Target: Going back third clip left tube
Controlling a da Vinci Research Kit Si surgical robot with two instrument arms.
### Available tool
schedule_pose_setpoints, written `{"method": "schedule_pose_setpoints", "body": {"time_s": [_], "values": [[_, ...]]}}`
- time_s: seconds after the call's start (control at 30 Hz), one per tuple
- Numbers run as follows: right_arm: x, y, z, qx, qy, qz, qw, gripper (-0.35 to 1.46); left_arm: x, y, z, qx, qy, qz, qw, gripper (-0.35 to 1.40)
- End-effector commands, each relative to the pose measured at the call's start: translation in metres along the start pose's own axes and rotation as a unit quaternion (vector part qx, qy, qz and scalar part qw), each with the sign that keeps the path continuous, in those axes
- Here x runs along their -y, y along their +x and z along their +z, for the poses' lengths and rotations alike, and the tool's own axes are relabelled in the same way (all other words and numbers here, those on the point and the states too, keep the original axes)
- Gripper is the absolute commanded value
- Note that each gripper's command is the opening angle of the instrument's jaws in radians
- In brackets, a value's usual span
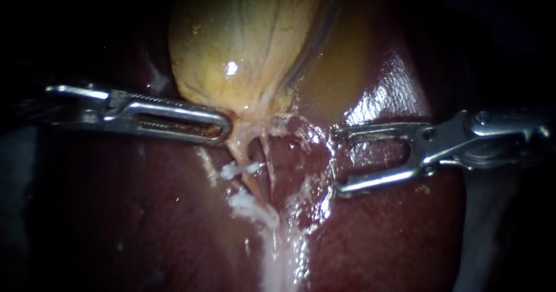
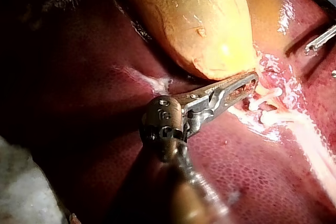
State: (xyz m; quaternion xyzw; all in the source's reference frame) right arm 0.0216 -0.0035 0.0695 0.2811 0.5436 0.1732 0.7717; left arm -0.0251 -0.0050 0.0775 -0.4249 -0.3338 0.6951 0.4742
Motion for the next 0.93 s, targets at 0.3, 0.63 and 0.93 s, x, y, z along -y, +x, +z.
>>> {"method": "schedule_pose_setpoints", "body": {"time_s": [0.3, 0.63, 0.93], "values": [[0.0001, 0.0000, 0.0000, 0.000, 0.000, 0.000, 1.0000, 0.50, 0.0002, 0.0003, 0.0027, 0.004, -0.003, 0.000, 1.0000, -0.35], [0.0002, 0.0001, 0.0001, 0.000, 0.000, 0.000, 1.0000, 0.50, 0.0005, 0.0003, 0.0034, 0.004, -0.003, 0.001, 1.0000, -0.35], [0.0004, 0.0002, 0.0001, 0.000, -0.001, 0.000, 1.0000, 0.50, 0.0005, 0.0003, 0.0033, 0.004, -0.003, 0.001, 1.0000, -0.35]]}}
